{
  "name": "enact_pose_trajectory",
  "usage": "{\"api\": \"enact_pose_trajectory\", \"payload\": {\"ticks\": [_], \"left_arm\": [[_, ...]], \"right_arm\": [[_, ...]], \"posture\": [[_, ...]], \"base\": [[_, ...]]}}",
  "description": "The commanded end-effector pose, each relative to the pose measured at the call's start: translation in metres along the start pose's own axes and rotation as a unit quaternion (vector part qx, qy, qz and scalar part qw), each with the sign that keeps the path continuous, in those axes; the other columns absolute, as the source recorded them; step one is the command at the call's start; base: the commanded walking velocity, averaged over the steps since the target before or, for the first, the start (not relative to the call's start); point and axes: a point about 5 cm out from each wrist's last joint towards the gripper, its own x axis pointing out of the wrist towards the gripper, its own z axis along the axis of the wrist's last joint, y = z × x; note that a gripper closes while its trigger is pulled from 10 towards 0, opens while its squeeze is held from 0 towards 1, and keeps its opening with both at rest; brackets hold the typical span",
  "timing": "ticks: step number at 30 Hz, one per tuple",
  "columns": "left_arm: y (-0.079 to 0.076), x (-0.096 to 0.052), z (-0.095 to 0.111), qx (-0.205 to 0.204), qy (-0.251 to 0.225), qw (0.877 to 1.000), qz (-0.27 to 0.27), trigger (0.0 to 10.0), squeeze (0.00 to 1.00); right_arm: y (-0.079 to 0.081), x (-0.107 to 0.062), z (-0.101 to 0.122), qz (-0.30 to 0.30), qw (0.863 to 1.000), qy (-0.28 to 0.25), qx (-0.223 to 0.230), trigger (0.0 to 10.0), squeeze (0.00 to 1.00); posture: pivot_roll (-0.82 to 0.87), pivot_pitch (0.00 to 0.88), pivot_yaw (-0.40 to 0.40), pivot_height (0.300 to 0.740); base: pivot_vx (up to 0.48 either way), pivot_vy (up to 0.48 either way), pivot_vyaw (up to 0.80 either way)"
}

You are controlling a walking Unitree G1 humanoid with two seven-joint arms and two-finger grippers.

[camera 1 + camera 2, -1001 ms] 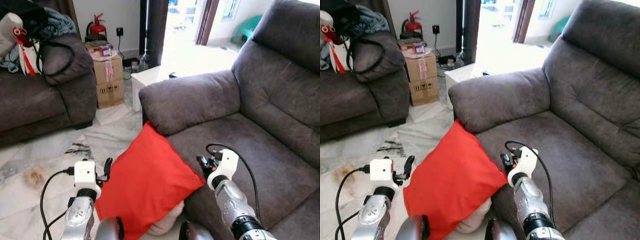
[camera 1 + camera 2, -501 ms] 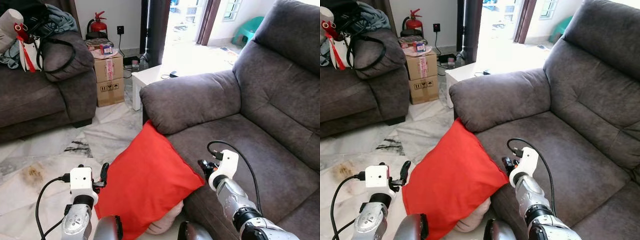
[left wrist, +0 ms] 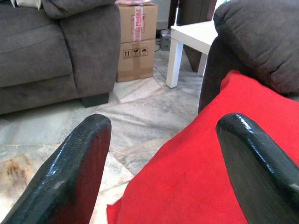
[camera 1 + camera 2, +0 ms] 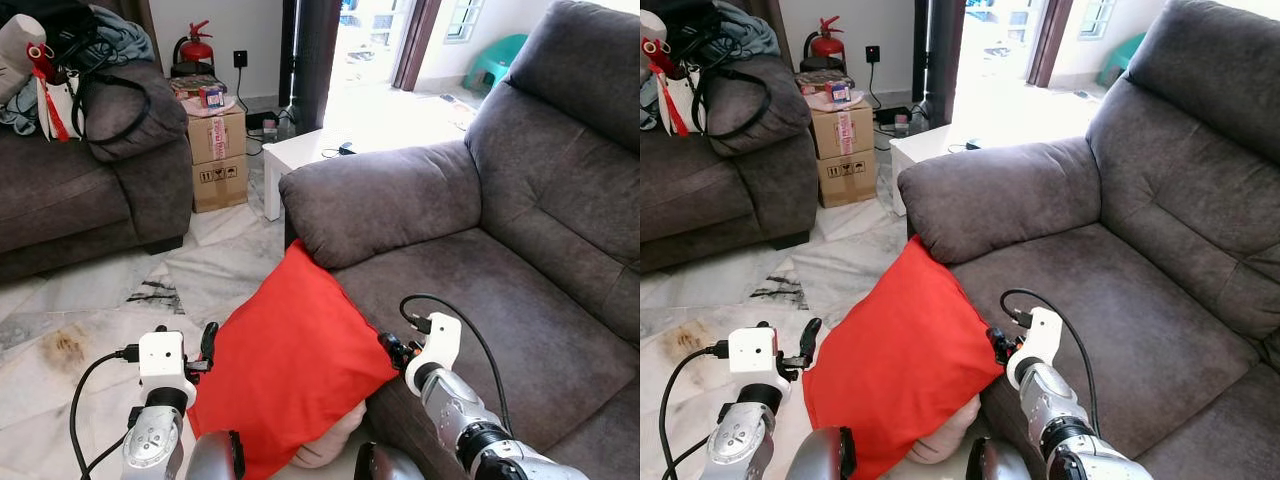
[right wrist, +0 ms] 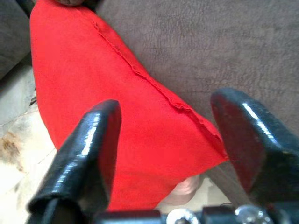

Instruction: Move the pillow to the sofa from floor

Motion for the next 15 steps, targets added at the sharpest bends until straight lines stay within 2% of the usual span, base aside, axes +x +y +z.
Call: {"api": "enact_pose_trajectory", "payload": {"ticks": [1, 15], "left_arm": [[-0.0006, -0.0011, 0.0047, -0.002, -0.003, 1.000, -0.006, 10.0, 0.00], [-0.0029, -0.0016, 0.0114, -0.008, -0.006, 1.000, -0.009, 10.0, 0.00]], "right_arm": [[-0.0016, -0.0002, -0.0009, -0.008, 1.000, 0.001, 0.015, 10.0, 1.00], [-0.0023, -0.0006, -0.0029, -0.025, 0.999, -0.008, 0.021, 10.0, 1.00]], "posture": [[0.14, 0.025, -0.151, 0.603], [0.14, 0.054, -0.153, 0.603]], "base": [[0.000, 0.000, 0.00], [0.000, 0.000, 0.00]]}}
